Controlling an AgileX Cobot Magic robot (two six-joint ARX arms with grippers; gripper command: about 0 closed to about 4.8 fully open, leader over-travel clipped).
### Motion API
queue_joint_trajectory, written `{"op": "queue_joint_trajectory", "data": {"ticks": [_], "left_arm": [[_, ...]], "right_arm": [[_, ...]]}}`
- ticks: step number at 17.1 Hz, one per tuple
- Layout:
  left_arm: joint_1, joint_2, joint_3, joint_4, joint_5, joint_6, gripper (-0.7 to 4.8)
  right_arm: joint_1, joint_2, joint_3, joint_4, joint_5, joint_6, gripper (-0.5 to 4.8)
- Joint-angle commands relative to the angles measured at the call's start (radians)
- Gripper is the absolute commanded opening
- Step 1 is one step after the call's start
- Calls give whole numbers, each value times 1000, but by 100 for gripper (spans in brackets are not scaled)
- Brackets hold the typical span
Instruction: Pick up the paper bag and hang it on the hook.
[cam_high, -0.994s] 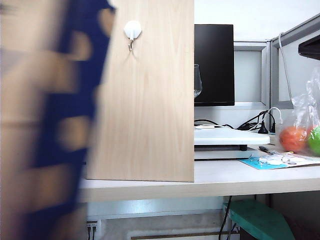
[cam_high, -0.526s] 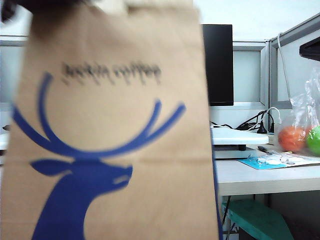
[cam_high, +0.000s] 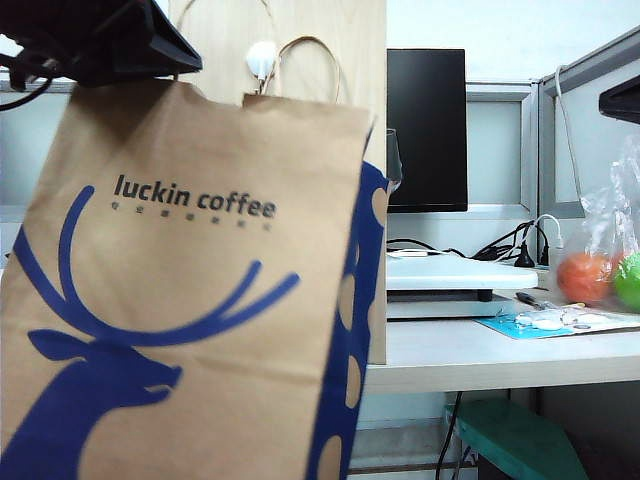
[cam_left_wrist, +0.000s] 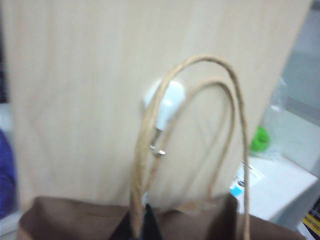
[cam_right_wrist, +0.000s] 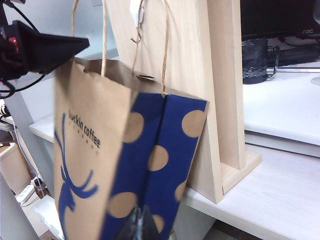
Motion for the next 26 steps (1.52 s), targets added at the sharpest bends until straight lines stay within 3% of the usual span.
{"op": "queue_joint_trajectory", "data": {"ticks": [1,2,5,9,16,26], "left_arm": [[-3,-6,5,18,106,-52,-6],[-9,-6,5,16,138,-83,-6],[-55,-14,4,3,74,-86,-6],[-59,-48,3,-39,79,-83,-6],[-57,-16,3,-81,-202,68,-6],[-57,137,4,-58,-209,50,-6]], "right_arm": [[0,0,-7,13,2,-1,-1],[0,0,-7,13,2,-1,-1],[0,0,-7,13,2,-1,-1],[0,0,-7,13,0,-1,-1],[0,0,-7,13,0,-1,-1],[0,0,-7,13,1,-1,-1]]}}
